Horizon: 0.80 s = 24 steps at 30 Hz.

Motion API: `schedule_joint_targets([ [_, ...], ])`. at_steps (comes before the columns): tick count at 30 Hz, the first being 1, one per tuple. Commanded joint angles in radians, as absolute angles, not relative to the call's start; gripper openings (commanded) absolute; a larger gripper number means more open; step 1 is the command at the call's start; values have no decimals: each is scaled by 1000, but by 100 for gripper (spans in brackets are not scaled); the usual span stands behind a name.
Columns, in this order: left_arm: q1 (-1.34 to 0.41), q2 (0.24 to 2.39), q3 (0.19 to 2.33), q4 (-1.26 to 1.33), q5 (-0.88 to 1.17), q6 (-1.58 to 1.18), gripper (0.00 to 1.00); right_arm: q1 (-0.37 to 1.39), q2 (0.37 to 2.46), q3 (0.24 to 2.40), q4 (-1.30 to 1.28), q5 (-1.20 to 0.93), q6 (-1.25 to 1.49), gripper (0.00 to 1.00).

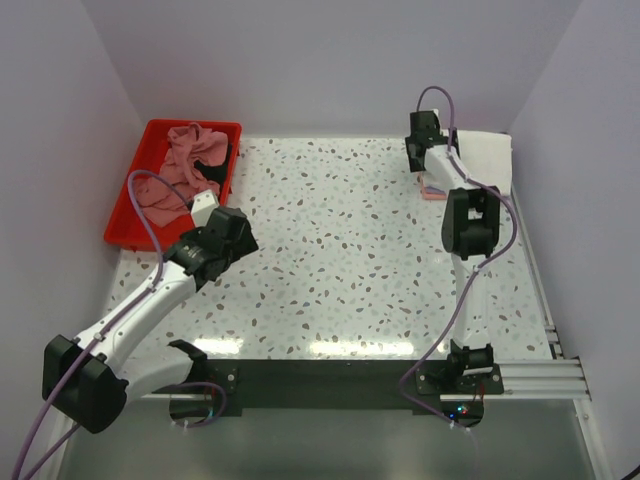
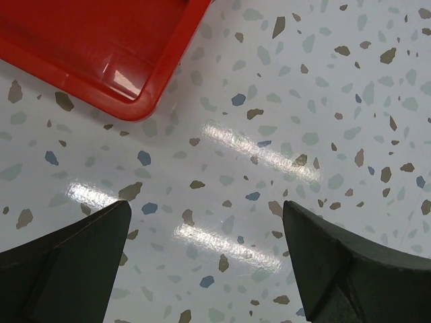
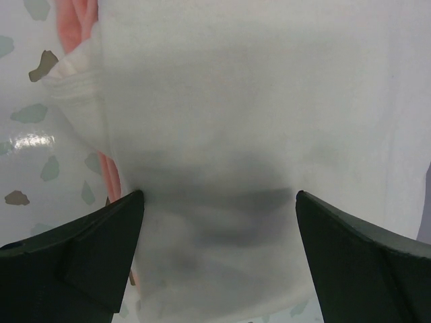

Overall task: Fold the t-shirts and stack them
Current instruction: Neatly place the folded tshirt to the corner, then reset both grippers

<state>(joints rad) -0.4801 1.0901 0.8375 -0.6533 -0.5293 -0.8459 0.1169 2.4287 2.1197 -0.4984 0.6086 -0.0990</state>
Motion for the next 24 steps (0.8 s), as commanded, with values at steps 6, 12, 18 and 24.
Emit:
schedule_joint_targets([
  [6,-477,1089,854,-634,-549,-844,100,115,2389,2175,-503,614,-132,99],
  [12,-477,1052,853,-641,-542,-851,100,123,2171,2157,-589,556,-71,99],
  [18,-477,983,848,-655,-542,-870,100,205,1870,1881,-630,540,42,99],
  [24,-477,930,839,-644,-535,-870,100,236,1436,1393,-524,370,319,99],
])
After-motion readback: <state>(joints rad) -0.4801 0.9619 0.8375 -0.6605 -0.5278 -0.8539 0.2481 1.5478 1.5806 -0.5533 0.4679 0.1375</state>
